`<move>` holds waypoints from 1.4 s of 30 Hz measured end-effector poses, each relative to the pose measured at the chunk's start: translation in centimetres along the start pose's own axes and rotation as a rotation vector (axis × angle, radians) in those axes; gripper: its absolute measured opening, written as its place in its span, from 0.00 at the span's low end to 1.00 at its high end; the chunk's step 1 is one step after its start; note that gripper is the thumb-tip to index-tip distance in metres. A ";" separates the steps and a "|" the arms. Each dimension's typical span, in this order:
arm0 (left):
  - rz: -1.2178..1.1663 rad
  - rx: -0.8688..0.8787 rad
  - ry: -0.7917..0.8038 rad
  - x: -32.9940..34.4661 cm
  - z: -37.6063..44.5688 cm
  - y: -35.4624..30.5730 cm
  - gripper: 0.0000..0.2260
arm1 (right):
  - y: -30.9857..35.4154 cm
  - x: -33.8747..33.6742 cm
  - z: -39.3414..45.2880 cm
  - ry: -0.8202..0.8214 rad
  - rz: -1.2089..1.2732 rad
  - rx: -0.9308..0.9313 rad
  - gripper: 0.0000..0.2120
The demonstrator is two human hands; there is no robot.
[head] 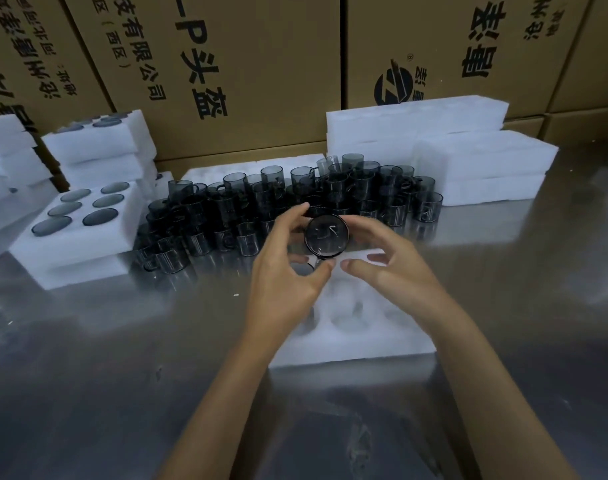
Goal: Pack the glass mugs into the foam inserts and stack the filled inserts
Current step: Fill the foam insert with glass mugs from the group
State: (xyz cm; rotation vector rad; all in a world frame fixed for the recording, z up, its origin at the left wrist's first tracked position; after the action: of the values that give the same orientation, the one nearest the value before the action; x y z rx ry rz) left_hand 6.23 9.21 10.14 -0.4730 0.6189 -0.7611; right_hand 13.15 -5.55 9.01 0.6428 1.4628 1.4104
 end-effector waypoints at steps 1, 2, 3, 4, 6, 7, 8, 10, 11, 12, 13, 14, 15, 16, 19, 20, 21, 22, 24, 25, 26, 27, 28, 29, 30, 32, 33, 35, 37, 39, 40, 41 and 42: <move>-0.003 0.002 0.017 0.6 0.0 -0.3 0.32 | 0.2 -0.7 -0.1 -0.006 -0.030 -0.020 0.26; 0.001 0.004 0.030 1.0 0.0 -0.4 0.31 | 0.1 -1.3 -0.1 -0.008 -0.032 -0.020 0.25; 0.009 0.007 0.043 1.3 0.0 -0.5 0.30 | 0.0 -1.8 -0.1 -0.003 -0.020 -0.009 0.23; 0.017 0.009 0.056 1.5 0.0 -0.6 0.28 | -0.2 -2.1 -0.1 0.003 -0.004 0.003 0.21; 0.023 0.008 0.082 1.8 0.1 -0.5 0.27 | -0.6 -2.4 -0.1 -0.002 0.026 0.021 0.17; 0.021 0.001 0.095 1.9 0.1 -0.4 0.27 | -0.8 -2.4 0.0 -0.009 0.032 0.026 0.15; 0.019 -0.012 0.108 2.1 0.1 -0.2 0.27 | -1.0 -2.3 0.1 -0.020 0.028 0.030 0.14; 0.012 -0.054 0.138 2.3 0.0 0.3 0.26 | -1.5 -2.1 0.5 -0.053 -0.001 0.040 0.11; 0.010 -0.078 0.154 2.4 -0.1 0.5 0.25 | -1.8 -1.9 0.7 -0.061 -0.018 0.046 0.10; 0.010 -0.103 0.168 2.5 -0.2 0.8 0.25 | -2.2 -1.7 0.9 -0.058 -0.039 0.049 0.09; 0.017 -0.125 0.184 2.6 -0.3 1.2 0.25 | -2.4 -1.4 1.0 -0.046 -0.066 0.047 0.09; 0.035 -0.142 0.205 2.7 -0.4 1.5 0.25 | -2.7 -1.2 1.1 -0.037 -0.104 0.039 0.09; 0.064 -0.152 0.232 2.8 -0.5 1.7 0.26 | -2.9 -1.1 1.2 -0.037 -0.146 0.032 0.09; 0.096 -0.155 0.257 2.9 -0.6 1.8 0.27 | -3.2 -1.2 1.3 -0.046 -0.186 0.028 0.08; 0.160 -0.145 0.279 2.9 -0.7 1.8 0.28 | -3.9 -1.4 1.8 -0.073 -0.271 0.057 0.12; 0.171 -0.144 0.277 2.9 -0.7 1.8 0.28 | -4.0 -1.4 1.9 -0.068 -0.284 0.069 0.13; 0.183 -0.142 0.279 2.9 -0.7 1.7 0.28 | -4.1 -1.3 1.9 -0.055 -0.288 0.070 0.14; 0.197 -0.143 0.285 2.9 -0.7 1.8 0.28 | -4.0 -1.2 1.9 -0.044 -0.290 0.066 0.14; 0.213 -0.157 0.294 2.8 -0.8 2.0 0.29 | -4.0 -1.2 1.9 -0.058 -0.309 0.065 0.13; 0.213 -0.167 0.296 2.8 -0.8 2.1 0.29 | -4.1 -1.3 1.9 -0.085 -0.332 0.070 0.13; 0.211 -0.180 0.300 2.8 -0.9 2.3 0.30 | -4.2 -1.5 1.9 -0.120 -0.362 0.080 0.13; 0.207 -0.195 0.305 2.8 -0.9 2.4 0.30 | -4.3 -1.7 1.9 -0.150 -0.391 0.087 0.13; 0.201 -0.212 0.309 2.9 -0.9 2.6 0.30 | -4.3 -1.7 1.8 -0.172 -0.418 0.091 0.13; 0.195 -0.227 0.313 2.9 -0.9 2.8 0.30 | -4.3 -1.7 1.8 -0.182 -0.439 0.097 0.12; 0.190 -0.241 0.319 3.0 -0.9 2.9 0.30 | -4.4 -1.7 1.7 -0.184 -0.453 0.102 0.12; 0.190 -0.255 0.330 3.1 -1.0 3.1 0.30 | -4.5 -1.6 1.8 -0.175 -0.471 0.105 0.12; 0.195 -0.256 0.334 3.2 -1.0 3.1 0.30 | -4.5 -1.5 1.7 -0.171 -0.474 0.107 0.12; 0.207 -0.256 0.338 3.2 -1.1 3.2 0.31 | -4.4 -1.5 1.7 -0.173 -0.475 0.106 0.13; 0.213 -0.249 0.343 3.2 -1.1 3.2 0.31 | -4.3 -1.5 1.7 -0.175 -0.481 0.106 0.13; 0.234 -0.231 0.367 3.4 -1.1 3.1 0.31 | -4.3 -1.5 1.7 -0.172 -0.495 0.114 0.13; 0.260 -0.218 0.391 3.5 -1.1 3.0 0.31 | -4.3 -1.4 1.7 -0.167 -0.505 0.121 0.13; 0.296 -0.203 0.421 3.7 -1.2 3.0 0.31 | -4.4 -1.3 1.7 -0.160 -0.524 0.129 0.14; 0.333 -0.187 0.449 3.9 -1.2 3.0 0.30 | -4.5 -1.2 1.6 -0.155 -0.551 0.138 0.15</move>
State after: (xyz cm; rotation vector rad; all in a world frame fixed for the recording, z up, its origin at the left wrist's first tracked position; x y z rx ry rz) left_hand 9.05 7.94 6.12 -0.3568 1.1640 -0.4915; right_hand 16.16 -6.72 5.28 0.3787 1.4751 0.8222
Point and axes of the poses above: each hand's wrist, its own z-axis towards the middle knuckle, its own x-axis out of the palm, y = z × x, the point moved 8 cm from there along z, towards the middle knuckle, and after that the axes turned 11 degrees about x, right-handed, at the moved point
